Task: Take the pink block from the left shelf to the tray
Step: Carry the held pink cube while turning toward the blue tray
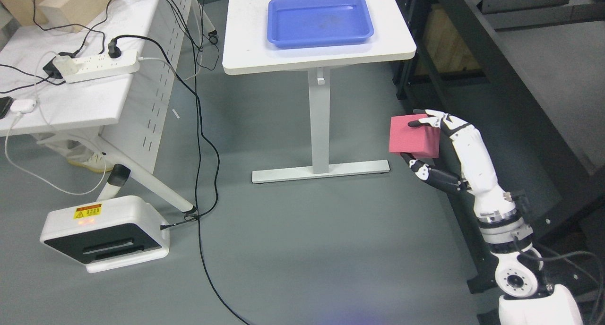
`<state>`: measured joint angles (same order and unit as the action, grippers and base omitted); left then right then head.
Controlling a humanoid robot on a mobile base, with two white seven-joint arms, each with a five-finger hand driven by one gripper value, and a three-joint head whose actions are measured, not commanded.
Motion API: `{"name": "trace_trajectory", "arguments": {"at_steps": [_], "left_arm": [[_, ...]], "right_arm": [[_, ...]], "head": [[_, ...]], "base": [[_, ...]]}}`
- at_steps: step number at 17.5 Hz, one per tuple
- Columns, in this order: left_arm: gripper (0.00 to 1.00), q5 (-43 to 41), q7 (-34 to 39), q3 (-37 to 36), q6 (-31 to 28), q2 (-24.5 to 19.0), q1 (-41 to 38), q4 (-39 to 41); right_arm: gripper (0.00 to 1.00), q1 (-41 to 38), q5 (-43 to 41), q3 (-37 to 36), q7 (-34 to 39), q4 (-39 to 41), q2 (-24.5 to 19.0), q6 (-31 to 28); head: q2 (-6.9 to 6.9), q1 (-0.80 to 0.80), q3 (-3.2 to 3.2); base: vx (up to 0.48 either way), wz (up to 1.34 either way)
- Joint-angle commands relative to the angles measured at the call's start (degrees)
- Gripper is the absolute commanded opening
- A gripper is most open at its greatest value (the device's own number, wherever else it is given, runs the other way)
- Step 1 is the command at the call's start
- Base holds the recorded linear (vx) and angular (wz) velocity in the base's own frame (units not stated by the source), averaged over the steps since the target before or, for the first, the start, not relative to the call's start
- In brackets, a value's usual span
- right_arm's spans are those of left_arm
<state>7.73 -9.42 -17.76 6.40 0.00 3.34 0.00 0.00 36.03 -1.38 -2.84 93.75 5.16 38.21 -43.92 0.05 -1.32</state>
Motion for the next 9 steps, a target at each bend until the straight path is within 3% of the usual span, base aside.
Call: {"name": "trace_trajectory", "arguments": {"at_steps": [1,9], "left_arm": [[1.00,0.00,0.01,0.00,-0.16,-1.00,0.00,1.00],[1.00,0.00,0.01,0.00,-0.25,-1.00,0.00,1.00]], "right_arm": [[0.06,1.49,0.00,0.77,0.20,0.02,-0.24,0.20],[0.05,1.58,0.00,1.12,0.82,0.02,-0.59,0.19]], "head": [[0.00,0.00,0.00],[0.00,0.00,0.00]], "base": [[0.314,0.08],[0.281,0.08]]}}
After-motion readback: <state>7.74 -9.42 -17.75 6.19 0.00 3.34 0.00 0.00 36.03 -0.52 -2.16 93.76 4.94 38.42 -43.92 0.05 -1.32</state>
